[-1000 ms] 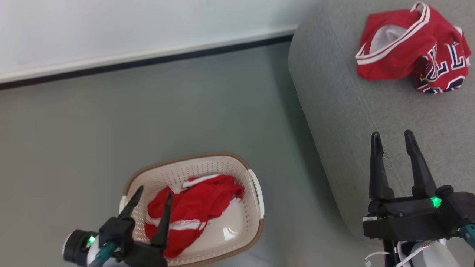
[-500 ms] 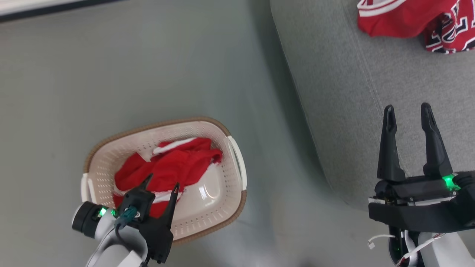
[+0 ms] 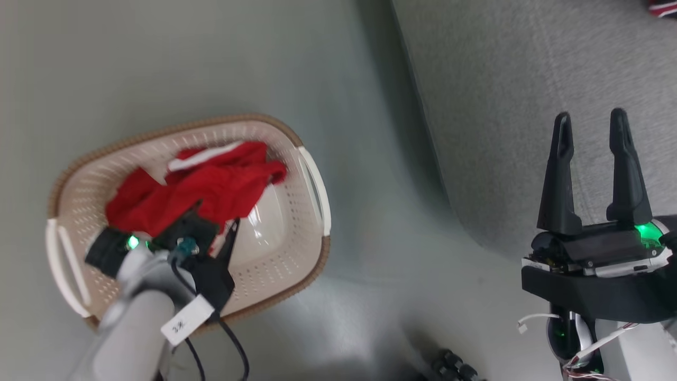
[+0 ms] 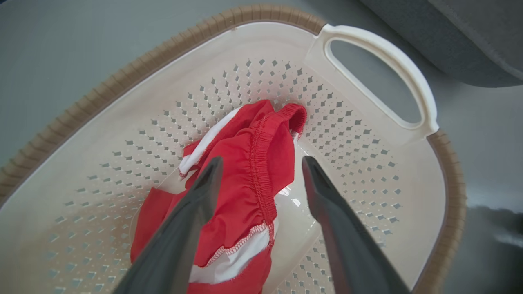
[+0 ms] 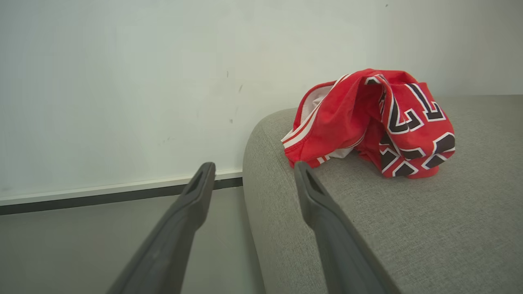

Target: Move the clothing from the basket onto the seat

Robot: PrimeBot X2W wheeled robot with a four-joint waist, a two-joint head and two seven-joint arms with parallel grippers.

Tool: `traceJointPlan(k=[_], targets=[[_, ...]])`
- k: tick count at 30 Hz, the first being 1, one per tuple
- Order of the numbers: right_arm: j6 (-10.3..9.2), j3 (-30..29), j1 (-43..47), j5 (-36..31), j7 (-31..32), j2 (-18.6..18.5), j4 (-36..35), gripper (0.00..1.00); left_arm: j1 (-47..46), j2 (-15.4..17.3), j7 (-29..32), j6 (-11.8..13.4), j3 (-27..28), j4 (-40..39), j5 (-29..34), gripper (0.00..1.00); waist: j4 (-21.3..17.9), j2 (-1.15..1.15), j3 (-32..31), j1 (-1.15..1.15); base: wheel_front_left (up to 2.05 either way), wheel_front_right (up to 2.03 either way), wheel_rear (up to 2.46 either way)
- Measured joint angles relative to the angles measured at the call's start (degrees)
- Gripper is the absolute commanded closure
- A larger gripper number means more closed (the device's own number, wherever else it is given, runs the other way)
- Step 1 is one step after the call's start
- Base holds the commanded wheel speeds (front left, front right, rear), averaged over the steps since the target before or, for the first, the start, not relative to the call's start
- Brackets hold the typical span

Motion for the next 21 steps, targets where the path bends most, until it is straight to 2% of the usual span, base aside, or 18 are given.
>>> traceJointPlan(k=[7, 21], targets=[[0.05, 0.9, -2.2, -0.07, 0.0, 1.12, -1.25, 0.0, -7.12, 2.03, 1.53, -0.66, -1.08, 2.29, 2.85, 0.0, -1.43, 0.0, 6.07, 0.0, 0.0, 0.0, 0.0], [0.05, 0.33, -2.5, -0.99, -0.01, 1.96, -0.75, 0.0, -14.72, -0.7, -0.14, -0.58, -3.39, 8.58, 5.35, 0.0, -3.46, 0.0, 12.89, 0.0, 0.0, 0.0, 0.0]])
